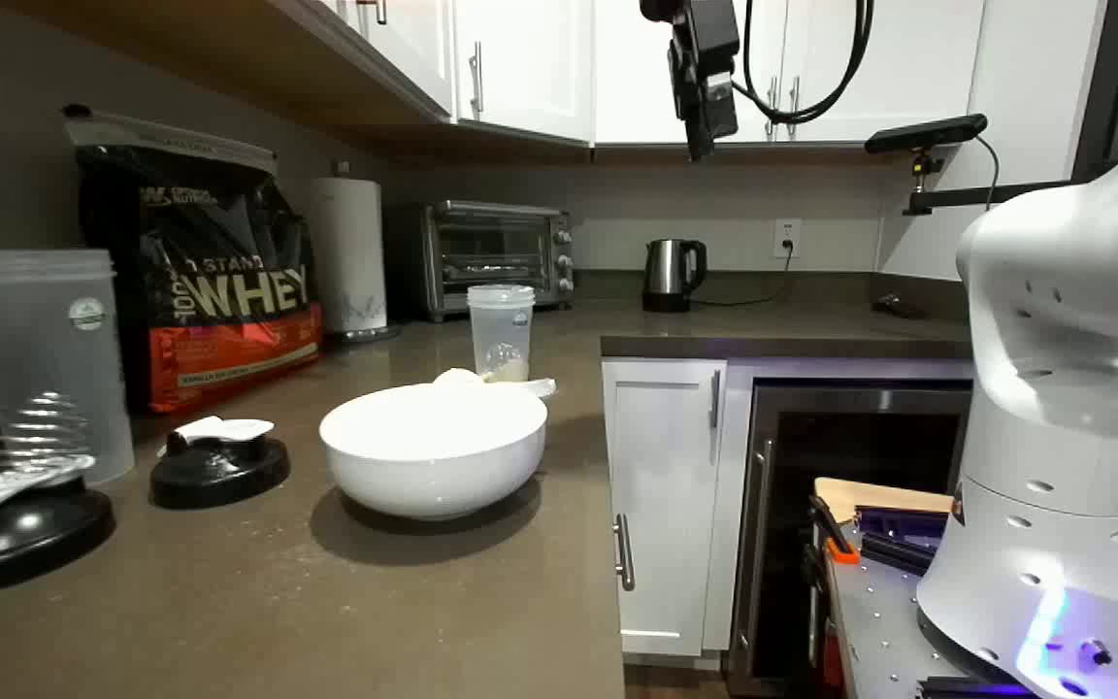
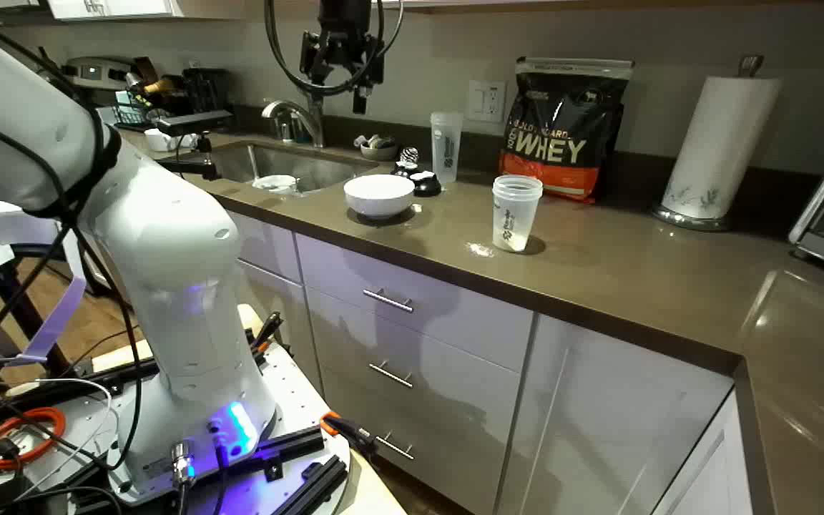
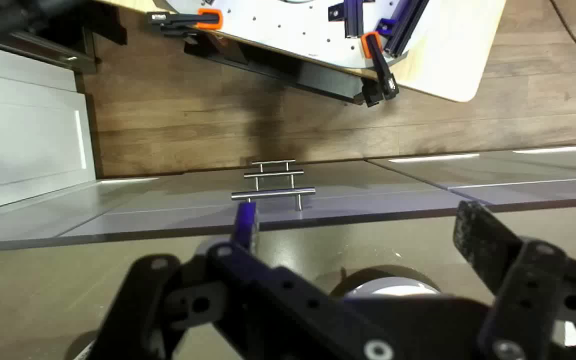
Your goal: Place the black lid on the clear bottle on the right
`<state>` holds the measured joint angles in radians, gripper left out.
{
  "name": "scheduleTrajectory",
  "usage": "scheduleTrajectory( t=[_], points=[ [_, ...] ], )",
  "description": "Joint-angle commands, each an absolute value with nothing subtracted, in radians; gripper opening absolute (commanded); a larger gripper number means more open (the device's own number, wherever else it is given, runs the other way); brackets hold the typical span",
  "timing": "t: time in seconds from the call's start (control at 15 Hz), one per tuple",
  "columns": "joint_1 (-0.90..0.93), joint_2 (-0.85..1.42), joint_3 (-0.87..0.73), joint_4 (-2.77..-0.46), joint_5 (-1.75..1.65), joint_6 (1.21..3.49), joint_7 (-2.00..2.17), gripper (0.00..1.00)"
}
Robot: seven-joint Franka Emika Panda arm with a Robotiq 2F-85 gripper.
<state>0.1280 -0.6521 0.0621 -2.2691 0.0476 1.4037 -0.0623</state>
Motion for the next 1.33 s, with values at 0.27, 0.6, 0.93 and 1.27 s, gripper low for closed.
scheduleTrajectory(
  t=[0.27, 0.6, 0.93, 1.27],
  points=[
    [0.120, -0.651, 0.068, -2.266, 0.050, 1.401, -0.065, 1.00],
    [0.120, -0.651, 0.068, -2.266, 0.050, 1.401, -0.065, 1.00],
    [0.140, -0.602, 0.099, -2.253, 0.046, 1.428, -0.072, 1.00],
    [0.170, -0.526, 0.189, -2.240, 0.015, 1.608, -0.040, 1.00]
  ],
)
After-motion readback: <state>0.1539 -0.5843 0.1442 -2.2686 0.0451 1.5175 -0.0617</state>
